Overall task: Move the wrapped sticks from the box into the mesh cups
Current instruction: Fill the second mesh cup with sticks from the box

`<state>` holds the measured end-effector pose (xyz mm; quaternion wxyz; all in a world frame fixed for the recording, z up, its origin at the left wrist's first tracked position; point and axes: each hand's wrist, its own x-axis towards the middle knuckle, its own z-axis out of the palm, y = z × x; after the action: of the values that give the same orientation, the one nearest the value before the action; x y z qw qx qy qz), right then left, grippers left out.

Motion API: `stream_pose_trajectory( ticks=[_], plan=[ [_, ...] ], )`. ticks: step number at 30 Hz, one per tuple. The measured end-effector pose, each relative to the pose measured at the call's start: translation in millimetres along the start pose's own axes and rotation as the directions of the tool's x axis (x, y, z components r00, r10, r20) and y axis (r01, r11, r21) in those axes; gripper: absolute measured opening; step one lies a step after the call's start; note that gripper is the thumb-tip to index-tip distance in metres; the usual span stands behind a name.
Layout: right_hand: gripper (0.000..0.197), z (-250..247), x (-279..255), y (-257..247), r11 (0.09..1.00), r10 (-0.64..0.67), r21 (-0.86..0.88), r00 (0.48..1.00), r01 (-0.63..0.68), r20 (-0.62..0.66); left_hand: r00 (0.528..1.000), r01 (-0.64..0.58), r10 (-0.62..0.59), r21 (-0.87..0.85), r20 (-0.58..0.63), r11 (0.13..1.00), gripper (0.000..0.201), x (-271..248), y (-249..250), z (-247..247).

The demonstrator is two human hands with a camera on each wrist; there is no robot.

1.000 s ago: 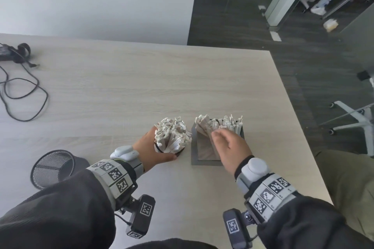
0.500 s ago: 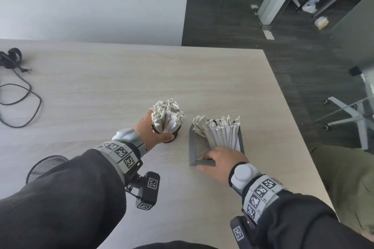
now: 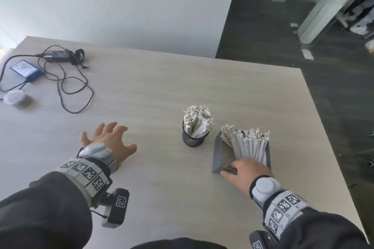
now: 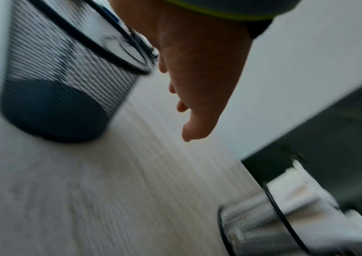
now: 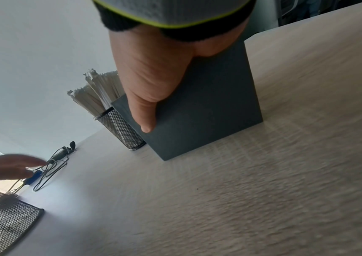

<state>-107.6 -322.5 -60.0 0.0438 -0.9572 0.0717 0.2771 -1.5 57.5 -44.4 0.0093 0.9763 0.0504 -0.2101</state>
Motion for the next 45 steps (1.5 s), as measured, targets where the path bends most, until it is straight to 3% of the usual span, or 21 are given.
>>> stream_pose_trajectory(
  ticks=[3,7,17,20,25,27,30,32,35,38,41,45],
  plan=[
    [0.053,-1,1,-1,1.000,-0.006,0.003,1.000,0.006,0.000,0.985,0.142,-0.137,-0.035,0.106,0.989,0.081,-7,-20,0],
    [0.052,-5,1,-2,1.000,-0.024,0.003,1.000,0.024,-0.006,0.986,0.129,-0.124,-0.044,0.108,0.991,0.079,-19,-17,3],
    [0.051,-10,-3,1,0.998,-0.055,0.026,0.998,0.054,0.036,0.976,-0.152,0.161,-0.072,0.144,0.986,0.075,-36,82,7],
    [0.060,-10,-5,2,0.994,-0.106,0.032,0.990,0.104,0.088,0.956,-0.251,0.261,-0.084,0.132,0.964,0.076,-43,106,14],
    [0.094,-12,-15,16,0.970,-0.241,0.025,0.955,0.241,0.175,0.903,-0.407,0.420,-0.131,0.094,0.904,0.068,-49,138,24],
    [0.082,-11,-17,21,0.960,-0.259,0.131,0.963,0.248,0.075,0.891,-0.429,0.443,-0.136,0.100,0.893,0.065,-50,145,28],
    [0.025,-8,-12,29,0.920,-0.173,0.320,0.968,0.224,-0.180,0.880,-0.450,0.464,-0.136,0.103,0.883,0.062,-48,153,30],
    [0.023,-13,-9,29,0.909,-0.132,0.357,0.963,0.212,-0.236,0.873,-0.463,0.476,-0.126,0.108,0.877,0.059,-46,156,30],
    [0.037,-23,-4,26,0.952,-0.175,0.258,0.984,0.165,0.015,0.869,-0.472,0.481,-0.099,0.119,0.876,0.058,-44,156,29],
    [0.044,-29,0,19,0.963,-0.253,0.152,0.944,0.223,0.212,0.864,-0.472,0.482,-0.103,0.144,0.876,0.059,-41,156,29],
    [0.045,-27,-1,8,0.945,-0.325,0.062,0.902,0.320,0.284,0.861,-0.471,0.482,-0.104,0.162,0.876,0.062,-39,156,29],
    [0.041,-15,-1,4,0.921,-0.369,-0.035,0.899,0.387,0.234,0.868,-0.460,0.471,-0.102,0.157,0.882,0.064,-39,155,31]
  ],
)
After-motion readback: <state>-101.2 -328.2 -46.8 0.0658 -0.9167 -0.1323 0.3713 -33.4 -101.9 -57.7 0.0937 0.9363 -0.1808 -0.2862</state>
